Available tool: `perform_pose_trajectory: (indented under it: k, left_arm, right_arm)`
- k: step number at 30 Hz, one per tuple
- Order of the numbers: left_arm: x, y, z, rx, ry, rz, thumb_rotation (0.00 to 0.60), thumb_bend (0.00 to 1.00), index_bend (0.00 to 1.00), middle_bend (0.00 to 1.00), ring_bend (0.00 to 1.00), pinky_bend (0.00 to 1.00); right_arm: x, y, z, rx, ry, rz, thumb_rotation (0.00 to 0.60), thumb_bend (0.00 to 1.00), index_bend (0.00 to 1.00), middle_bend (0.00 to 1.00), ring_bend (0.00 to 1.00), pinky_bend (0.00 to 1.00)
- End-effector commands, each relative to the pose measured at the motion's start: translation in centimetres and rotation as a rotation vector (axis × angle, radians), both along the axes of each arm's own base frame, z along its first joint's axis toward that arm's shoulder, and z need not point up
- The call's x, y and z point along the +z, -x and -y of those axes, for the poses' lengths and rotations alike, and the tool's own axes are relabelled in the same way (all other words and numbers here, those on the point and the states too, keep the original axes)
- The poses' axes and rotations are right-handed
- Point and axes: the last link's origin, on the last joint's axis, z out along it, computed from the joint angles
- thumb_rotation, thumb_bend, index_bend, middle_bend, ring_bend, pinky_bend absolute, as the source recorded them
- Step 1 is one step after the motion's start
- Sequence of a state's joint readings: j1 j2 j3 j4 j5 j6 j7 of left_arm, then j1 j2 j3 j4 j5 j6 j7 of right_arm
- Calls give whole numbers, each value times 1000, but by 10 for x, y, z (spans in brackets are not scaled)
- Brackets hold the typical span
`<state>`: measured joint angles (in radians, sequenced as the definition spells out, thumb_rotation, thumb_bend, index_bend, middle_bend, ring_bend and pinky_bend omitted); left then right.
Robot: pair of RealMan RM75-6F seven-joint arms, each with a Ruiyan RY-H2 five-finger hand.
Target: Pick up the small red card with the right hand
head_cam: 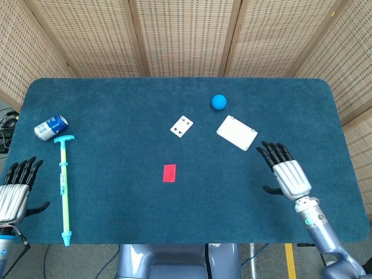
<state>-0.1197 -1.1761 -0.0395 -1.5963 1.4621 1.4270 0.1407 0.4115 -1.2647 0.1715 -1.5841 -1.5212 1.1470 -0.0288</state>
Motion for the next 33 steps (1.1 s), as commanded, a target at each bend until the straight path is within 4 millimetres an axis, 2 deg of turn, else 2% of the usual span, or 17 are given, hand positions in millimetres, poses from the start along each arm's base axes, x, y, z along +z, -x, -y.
perform_pose_trajectory:
  k: [1, 5, 13, 26, 33]
  left_arm:
    - [0, 1, -1, 6, -1, 4, 600, 45, 0, 0, 0, 0]
    - [-1, 3, -2, 13, 4, 11, 600, 45, 0, 0, 0, 0]
    - [-2, 5, -4, 19, 15, 21, 600, 46, 0, 0, 0, 0]
    - [6, 7, -5, 28, 0, 57, 600, 46, 0, 0, 0, 0]
    - [8, 11, -7, 42, 1, 69, 600, 46, 0, 0, 0, 0]
  right_arm:
    - [-20, -31, 13, 23, -48, 70, 600, 133, 0, 0, 0, 0]
    - [-42, -56, 15, 10, -119, 148, 600, 211, 0, 0, 0, 0]
    - [-86, -96, 19, 17, -171, 191, 600, 225, 0, 0, 0, 0]
    - [-143, -142, 19, -30, -221, 194, 600, 225, 0, 0, 0, 0]
    - [-168, -155, 20, -56, -222, 183, 600, 225, 0, 0, 0, 0]
